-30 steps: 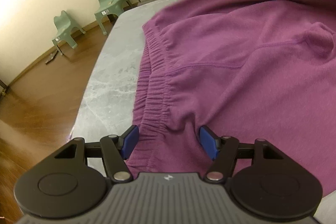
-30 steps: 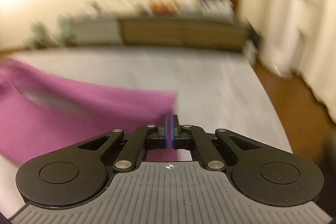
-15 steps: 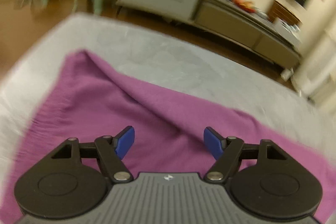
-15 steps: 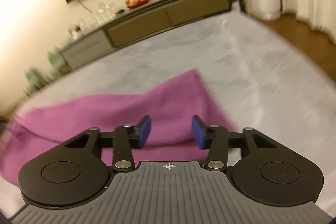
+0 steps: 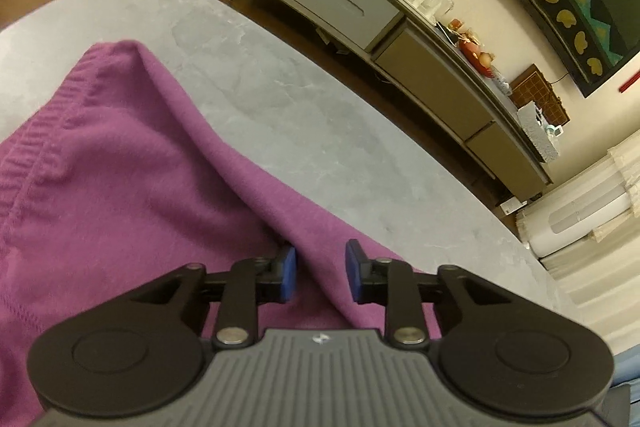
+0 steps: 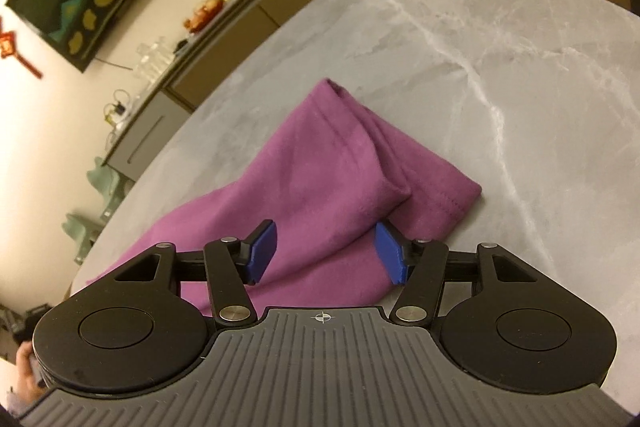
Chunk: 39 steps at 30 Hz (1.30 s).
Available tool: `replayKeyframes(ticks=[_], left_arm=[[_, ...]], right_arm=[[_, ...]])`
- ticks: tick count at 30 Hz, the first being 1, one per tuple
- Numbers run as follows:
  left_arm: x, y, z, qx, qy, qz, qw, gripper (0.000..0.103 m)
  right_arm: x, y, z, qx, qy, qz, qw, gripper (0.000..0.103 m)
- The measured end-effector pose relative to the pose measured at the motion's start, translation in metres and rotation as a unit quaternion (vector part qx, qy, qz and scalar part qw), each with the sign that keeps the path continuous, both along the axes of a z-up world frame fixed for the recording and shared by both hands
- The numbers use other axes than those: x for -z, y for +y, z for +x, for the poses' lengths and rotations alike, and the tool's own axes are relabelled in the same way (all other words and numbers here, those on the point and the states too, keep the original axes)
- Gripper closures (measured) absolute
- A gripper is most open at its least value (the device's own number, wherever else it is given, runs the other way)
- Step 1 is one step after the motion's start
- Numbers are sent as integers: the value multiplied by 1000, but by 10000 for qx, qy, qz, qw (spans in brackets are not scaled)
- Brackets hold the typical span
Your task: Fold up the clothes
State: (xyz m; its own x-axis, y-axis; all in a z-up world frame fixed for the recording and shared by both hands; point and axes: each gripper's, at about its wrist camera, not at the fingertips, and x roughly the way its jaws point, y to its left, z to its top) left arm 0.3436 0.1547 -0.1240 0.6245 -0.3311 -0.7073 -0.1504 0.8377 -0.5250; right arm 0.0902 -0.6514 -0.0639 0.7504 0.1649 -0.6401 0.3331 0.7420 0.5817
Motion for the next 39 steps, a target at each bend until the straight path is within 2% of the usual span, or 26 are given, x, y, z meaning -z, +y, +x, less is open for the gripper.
replayKeyframes(ticks=[3,5,7,10,11,12,13,14,15,18,23,25,28,30,31,34,35,37,39], left_arm=[[5,10,-11,-315,75,-157,9994,58],[8,15,-19,-431,72,-295,9986,56],[13,15,-18,-450,118,-277,9985,56],[14,11,-2,-386,62,-256,9989,56],[14,9,4,-373,52,-253,9990,56],[13,7,10,-355,50,-231,9991,56],[12,4,16,-335,47,-205,9992,59],[11,2,20,-310,43,-170,9994,76],[10,0,24,-284,39,-135,9995,97],[-2,-2,23,-289,-157,-101,9994,100],[-65,14,-49,-83,-938,-390,9948,100],[-85,20,-97,66,-1075,-361,9935,100],[-74,22,-163,165,-747,-135,9970,100],[-54,26,-187,65,-512,-30,9987,100],[-44,29,-193,1,-387,-93,9992,100],[-43,33,-198,-129,-417,-69,9990,100],[-51,35,-200,-197,-577,-98,9981,100],[-70,38,-207,-354,-947,-86,9948,100],[-81,39,-220,-522,-1146,-45,9920,100]], right_arm=[[-1,-2,4,165,-18,33,9999,43],[0,-4,4,278,-38,28,9996,43],[2,-5,4,336,-65,74,9994,42],[0,0,10,218,-67,17,9997,43],[0,0,13,219,-64,7,9997,47],[0,-1,16,263,-41,-55,9996,59],[0,-2,20,305,17,-100,9995,72],[2,-4,24,339,92,-119,9993,81],[4,-6,29,359,135,-120,9992,96],[1,-8,36,334,60,-267,9991,100],[-47,-14,-5,391,-855,-302,9951,101],[-51,-18,-24,395,-758,-458,9953,101],[-27,-31,-31,416,-164,-564,9974,101],[-8,-40,-26,467,75,-355,9982,101],[-2,-42,-23,481,137,-321,9982,101],[-21,-32,-8,334,-4,-558,9979,101],[-32,-27,-1,231,-105,-701,9972,101],[-63,-16,4,-8,-559,-838,9949,101],[-88,-6,3,-265,-1018,-940,9900,101]])
